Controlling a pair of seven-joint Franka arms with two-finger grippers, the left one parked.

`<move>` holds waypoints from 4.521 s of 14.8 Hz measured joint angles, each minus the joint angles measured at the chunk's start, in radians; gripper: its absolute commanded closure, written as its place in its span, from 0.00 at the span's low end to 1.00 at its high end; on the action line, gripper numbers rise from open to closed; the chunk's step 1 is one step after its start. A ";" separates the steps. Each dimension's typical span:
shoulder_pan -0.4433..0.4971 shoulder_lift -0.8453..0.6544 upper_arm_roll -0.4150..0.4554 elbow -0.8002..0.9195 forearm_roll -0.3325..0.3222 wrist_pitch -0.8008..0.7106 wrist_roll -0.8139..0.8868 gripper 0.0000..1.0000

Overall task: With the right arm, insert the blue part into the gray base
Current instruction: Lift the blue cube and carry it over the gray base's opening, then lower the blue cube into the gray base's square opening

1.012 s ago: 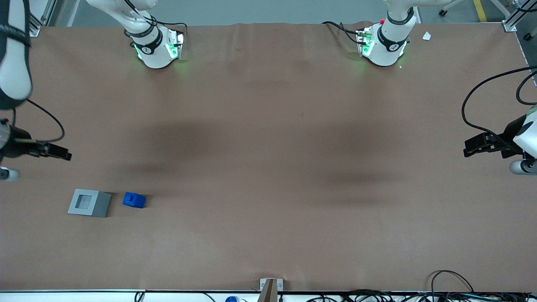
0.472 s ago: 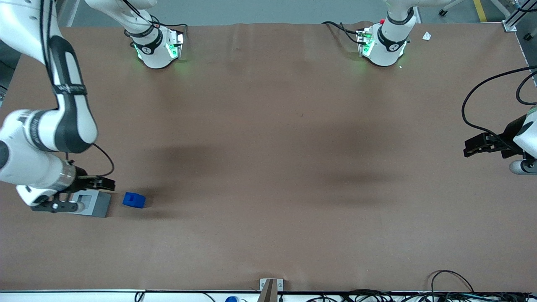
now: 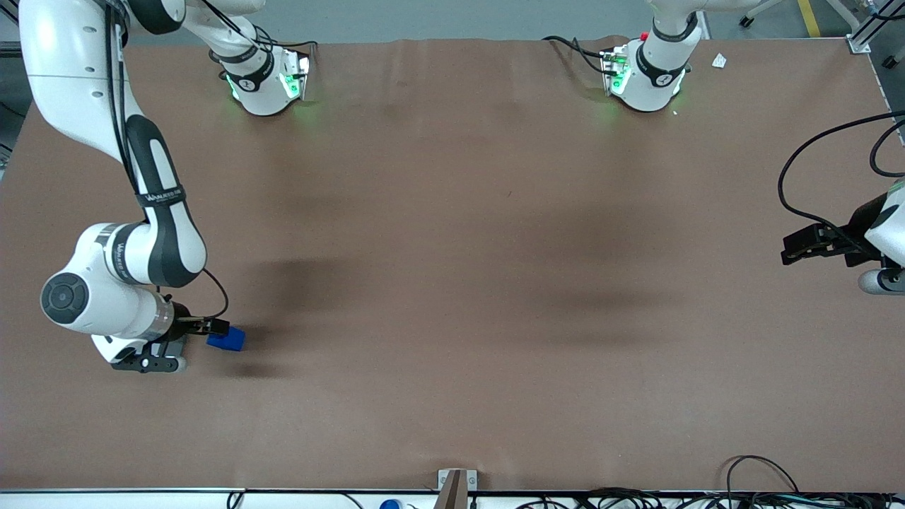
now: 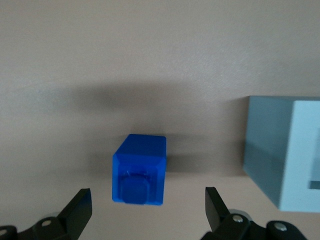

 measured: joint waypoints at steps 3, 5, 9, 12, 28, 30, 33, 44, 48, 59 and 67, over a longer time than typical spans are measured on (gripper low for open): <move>0.005 0.015 0.002 0.006 0.003 0.006 0.027 0.00; 0.012 0.024 0.003 0.006 0.003 0.030 0.031 0.03; 0.026 0.049 0.003 0.007 0.003 0.065 0.033 0.88; 0.026 0.060 0.002 0.010 0.003 0.111 0.033 1.00; -0.091 0.059 -0.019 0.238 -0.017 -0.294 -0.020 1.00; -0.109 0.056 -0.019 0.269 -0.044 -0.330 -0.028 1.00; -0.127 0.056 -0.019 0.290 -0.059 -0.339 -0.048 1.00; -0.166 0.059 -0.020 0.329 -0.071 -0.297 -0.085 1.00; -0.170 0.066 -0.020 0.329 -0.071 -0.288 -0.085 1.00; -0.178 0.091 -0.020 0.320 -0.070 -0.229 -0.085 1.00; -0.181 0.096 -0.020 0.310 -0.070 -0.225 -0.085 1.00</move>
